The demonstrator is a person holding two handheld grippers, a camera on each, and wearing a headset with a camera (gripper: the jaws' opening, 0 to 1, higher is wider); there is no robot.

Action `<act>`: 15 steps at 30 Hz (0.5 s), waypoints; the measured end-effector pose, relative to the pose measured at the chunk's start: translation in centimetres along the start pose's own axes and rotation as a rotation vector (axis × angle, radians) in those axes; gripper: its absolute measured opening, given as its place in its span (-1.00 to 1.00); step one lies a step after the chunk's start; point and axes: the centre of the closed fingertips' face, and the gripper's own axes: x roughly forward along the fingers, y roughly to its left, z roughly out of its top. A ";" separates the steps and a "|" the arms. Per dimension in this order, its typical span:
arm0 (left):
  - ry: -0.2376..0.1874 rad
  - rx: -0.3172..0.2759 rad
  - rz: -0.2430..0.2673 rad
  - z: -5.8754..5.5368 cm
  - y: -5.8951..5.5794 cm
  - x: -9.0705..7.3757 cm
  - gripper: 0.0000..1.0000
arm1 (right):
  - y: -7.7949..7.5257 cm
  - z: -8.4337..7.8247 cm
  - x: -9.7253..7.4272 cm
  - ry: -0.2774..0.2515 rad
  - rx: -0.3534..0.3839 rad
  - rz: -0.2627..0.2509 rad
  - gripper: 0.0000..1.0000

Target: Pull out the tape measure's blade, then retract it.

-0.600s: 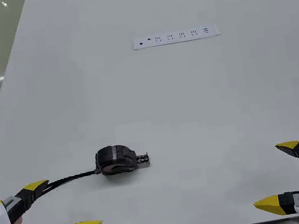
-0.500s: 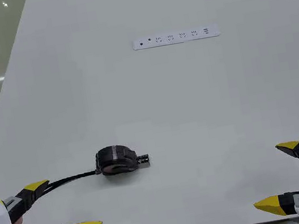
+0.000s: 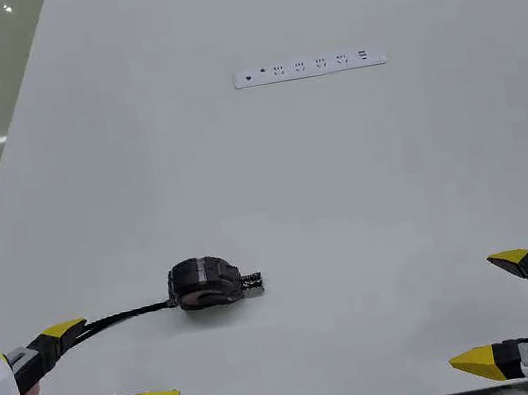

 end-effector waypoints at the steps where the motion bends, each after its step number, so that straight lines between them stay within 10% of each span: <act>1: 0.000 0.000 -0.001 0.0 0.0 0.0 0.80 | 0.0 0.0 0.0 0.001 0.000 0.000 0.72; 15: 0.010 0.003 -0.003 0.0 0.1 0.3 0.79 | 0.2 0.0 0.4 0.004 -0.001 0.010 0.71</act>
